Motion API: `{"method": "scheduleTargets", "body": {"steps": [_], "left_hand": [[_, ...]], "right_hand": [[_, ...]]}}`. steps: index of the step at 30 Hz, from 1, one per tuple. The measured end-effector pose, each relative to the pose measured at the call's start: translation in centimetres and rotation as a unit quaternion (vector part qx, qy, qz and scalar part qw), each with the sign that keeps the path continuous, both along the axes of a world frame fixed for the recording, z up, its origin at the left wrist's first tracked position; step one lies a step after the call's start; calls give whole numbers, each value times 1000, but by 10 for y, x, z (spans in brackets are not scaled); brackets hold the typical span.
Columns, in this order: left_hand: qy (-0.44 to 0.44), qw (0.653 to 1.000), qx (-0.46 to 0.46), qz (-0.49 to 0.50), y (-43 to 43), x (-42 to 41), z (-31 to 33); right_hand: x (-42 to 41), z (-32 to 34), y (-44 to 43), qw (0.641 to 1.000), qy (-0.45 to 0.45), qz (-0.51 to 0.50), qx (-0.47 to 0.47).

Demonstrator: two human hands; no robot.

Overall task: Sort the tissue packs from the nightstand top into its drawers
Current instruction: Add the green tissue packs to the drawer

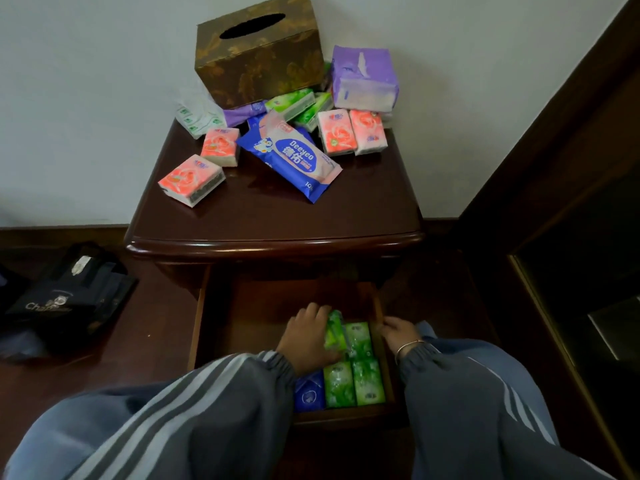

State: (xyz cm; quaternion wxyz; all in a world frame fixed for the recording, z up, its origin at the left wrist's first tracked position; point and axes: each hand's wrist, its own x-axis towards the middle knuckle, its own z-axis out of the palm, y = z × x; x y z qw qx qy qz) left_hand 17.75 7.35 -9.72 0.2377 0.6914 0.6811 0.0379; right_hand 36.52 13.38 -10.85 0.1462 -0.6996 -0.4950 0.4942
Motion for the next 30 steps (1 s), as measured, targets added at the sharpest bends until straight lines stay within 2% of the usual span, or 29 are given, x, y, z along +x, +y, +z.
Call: {"method": "scheduleTargets", "body": {"steps": [5,8,12,15,18,19,23,26,30], "left_hand": [[59,996,-49,-49,38,38,-16],[90,990,-81,-78,50,51,-24],[50,989,-109,-80,53,53,-26],[-19,997,-74,16,52,46,-16],[-98,970,-71,211,49,31,-7],[-88,967,-90,222,47,26,-7],[-9,986,-161,50,42,3,-14],[-12,981,-176,-84,49,-6,-18],[-33,974,-155,-159,51,6,-23]], "right_hand": [[3,-6,11,995,31,-70,-57],[2,-5,14,995,18,-71,-66],[-2,1,15,995,14,-54,-80],[-1,2,14,996,14,-50,-73],[-2,4,15,998,-20,-25,-62],[-2,4,15,998,-29,-20,-59],[-4,2,14,998,-51,-6,-46],[-3,1,13,998,-57,4,-34],[-2,3,14,997,-56,5,-46]]}}
